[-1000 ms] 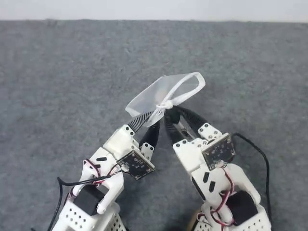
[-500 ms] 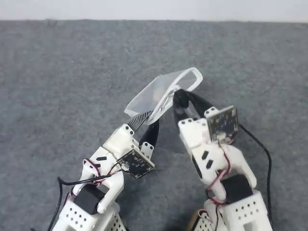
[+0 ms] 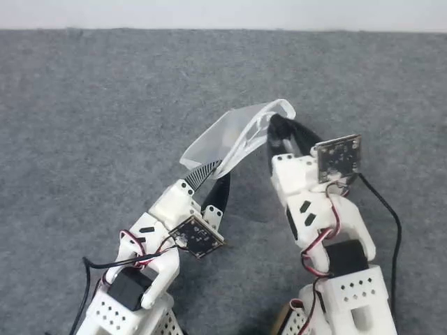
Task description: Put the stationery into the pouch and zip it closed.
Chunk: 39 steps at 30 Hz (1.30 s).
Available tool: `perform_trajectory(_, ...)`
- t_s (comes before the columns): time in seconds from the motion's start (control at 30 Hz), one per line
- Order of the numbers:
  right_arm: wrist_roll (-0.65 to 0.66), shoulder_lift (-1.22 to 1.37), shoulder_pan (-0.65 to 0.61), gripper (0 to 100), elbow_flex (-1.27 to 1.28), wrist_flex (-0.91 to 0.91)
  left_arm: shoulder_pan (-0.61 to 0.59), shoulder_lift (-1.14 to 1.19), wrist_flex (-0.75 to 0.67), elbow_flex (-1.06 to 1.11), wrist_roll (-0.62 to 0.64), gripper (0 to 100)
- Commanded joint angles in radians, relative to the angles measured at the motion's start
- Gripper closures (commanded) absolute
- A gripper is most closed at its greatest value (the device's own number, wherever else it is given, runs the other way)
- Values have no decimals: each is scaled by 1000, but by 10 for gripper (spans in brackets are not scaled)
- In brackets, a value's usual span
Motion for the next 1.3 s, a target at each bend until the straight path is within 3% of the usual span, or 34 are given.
perform_trajectory(0.0,-51,10,124,994,-69,-70,-21,-6,9,-18,14,993)
perform_trajectory(0.63,-74,19,199,994,-34,-157,-23,-6,9,-15,14,993)
perform_trajectory(1.0,-233,407,354,994,-216,-214,-25,-6,9,-15,11,993)
perform_trajectory(1.27,-236,440,355,993,-232,-197,-25,-6,8,-15,9,993)
